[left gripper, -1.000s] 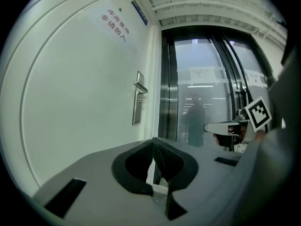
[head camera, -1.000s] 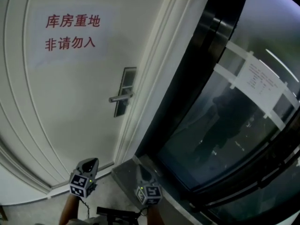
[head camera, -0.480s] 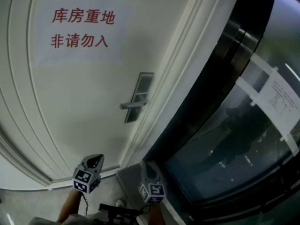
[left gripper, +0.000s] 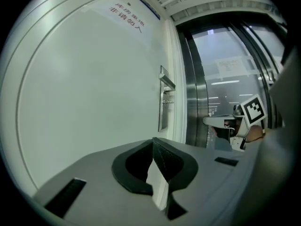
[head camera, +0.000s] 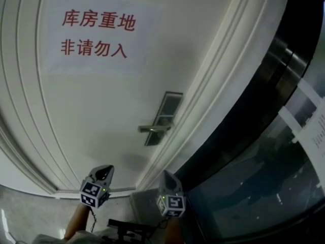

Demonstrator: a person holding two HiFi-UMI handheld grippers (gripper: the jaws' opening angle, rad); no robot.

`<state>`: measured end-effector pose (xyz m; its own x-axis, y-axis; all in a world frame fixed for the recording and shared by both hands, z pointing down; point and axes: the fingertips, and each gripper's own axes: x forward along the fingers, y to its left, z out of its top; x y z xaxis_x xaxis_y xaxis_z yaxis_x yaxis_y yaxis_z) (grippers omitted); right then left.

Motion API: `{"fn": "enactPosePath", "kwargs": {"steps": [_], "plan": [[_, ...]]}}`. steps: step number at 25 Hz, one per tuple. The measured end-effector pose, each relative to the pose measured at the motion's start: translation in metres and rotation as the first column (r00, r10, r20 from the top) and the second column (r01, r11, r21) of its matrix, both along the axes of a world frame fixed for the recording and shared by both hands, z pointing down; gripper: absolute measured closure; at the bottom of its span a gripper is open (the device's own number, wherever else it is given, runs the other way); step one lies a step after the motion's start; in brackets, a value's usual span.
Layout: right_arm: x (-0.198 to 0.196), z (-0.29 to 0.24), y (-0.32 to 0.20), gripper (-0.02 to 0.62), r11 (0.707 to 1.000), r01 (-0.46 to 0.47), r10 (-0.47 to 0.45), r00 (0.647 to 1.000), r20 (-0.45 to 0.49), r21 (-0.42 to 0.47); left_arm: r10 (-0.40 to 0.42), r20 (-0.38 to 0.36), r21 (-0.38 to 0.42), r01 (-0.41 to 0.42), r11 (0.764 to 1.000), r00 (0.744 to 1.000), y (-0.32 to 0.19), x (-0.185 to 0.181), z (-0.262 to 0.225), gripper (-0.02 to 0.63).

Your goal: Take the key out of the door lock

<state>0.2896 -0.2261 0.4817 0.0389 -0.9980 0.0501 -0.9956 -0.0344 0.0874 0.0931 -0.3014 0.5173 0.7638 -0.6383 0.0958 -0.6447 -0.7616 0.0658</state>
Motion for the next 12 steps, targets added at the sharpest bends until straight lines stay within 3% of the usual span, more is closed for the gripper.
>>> {"fn": "enactPosePath", "kwargs": {"steps": [12], "plan": [[-0.004,-0.018,-0.062,0.588,0.993,0.11,-0.11,0.994,0.011,0.03,-0.169,0.01,0.01,0.169,0.986,0.986,-0.034,-0.035,-0.008,0.598]]}}
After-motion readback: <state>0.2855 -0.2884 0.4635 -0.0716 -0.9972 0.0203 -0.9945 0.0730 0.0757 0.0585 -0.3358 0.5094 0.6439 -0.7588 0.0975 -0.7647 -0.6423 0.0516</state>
